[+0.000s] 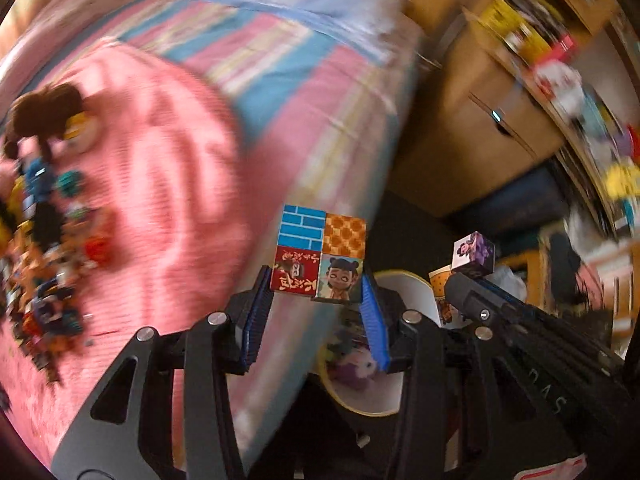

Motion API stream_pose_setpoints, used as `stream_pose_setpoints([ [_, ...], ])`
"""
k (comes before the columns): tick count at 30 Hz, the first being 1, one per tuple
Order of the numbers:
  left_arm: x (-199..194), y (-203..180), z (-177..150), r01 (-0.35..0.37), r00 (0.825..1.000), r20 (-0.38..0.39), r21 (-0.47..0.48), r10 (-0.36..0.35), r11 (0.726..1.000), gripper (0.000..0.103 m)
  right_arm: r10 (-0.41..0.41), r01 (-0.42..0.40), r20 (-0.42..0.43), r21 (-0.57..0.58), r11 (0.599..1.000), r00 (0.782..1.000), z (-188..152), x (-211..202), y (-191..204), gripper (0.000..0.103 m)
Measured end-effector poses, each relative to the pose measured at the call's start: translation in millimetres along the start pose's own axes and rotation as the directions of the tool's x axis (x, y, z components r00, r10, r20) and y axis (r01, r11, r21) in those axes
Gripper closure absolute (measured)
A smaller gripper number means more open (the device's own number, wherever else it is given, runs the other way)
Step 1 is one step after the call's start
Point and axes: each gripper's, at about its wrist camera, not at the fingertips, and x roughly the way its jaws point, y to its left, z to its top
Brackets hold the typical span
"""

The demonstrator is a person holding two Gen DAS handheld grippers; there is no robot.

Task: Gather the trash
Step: 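Carry both tools over the white bin and open the right tool, then open the left tool to drop the square cube block into the bin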

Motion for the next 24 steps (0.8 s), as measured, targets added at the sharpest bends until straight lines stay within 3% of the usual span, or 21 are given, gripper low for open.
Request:
stream_pose_setpoints([
  [4, 24.2, -48.5, -7.9, 0.019, 0.998, -0.063, 0.09, -0.013, 0.996, 0.062, -0.041, 0.043, -0.028, 0.09, 0.995, 0.999, -6.2, 2.8, -52.0, 0.083],
  [10, 52.2, -90.2, -27.5, 0.021, 0.99, -0.141, 0.166, 0.003, 0.986, 0.062, -0.082, 0.096, -0.087, 0.162, 0.982, 0.993, -23.8, 11.1, -96.2, 0.083],
  [15, 68.5, -101.4, -45.1, 0.0, 0.979, -0.197, 0.209, 0.042, 0.978, 0.062, -0.087, 0.115, -0.146, 0.2, 0.973, 0.985, -38.3, 25.6, -115.3, 0.083],
  [24, 79.9, -95.6, -52.2, -0.021, 0.966, -0.251, 0.191, 0.07, 0.981, 0.062, -0.053, 0.097, -0.192, 0.229, 0.968, 0.98, -44.0, 37.9, -118.5, 0.081],
])
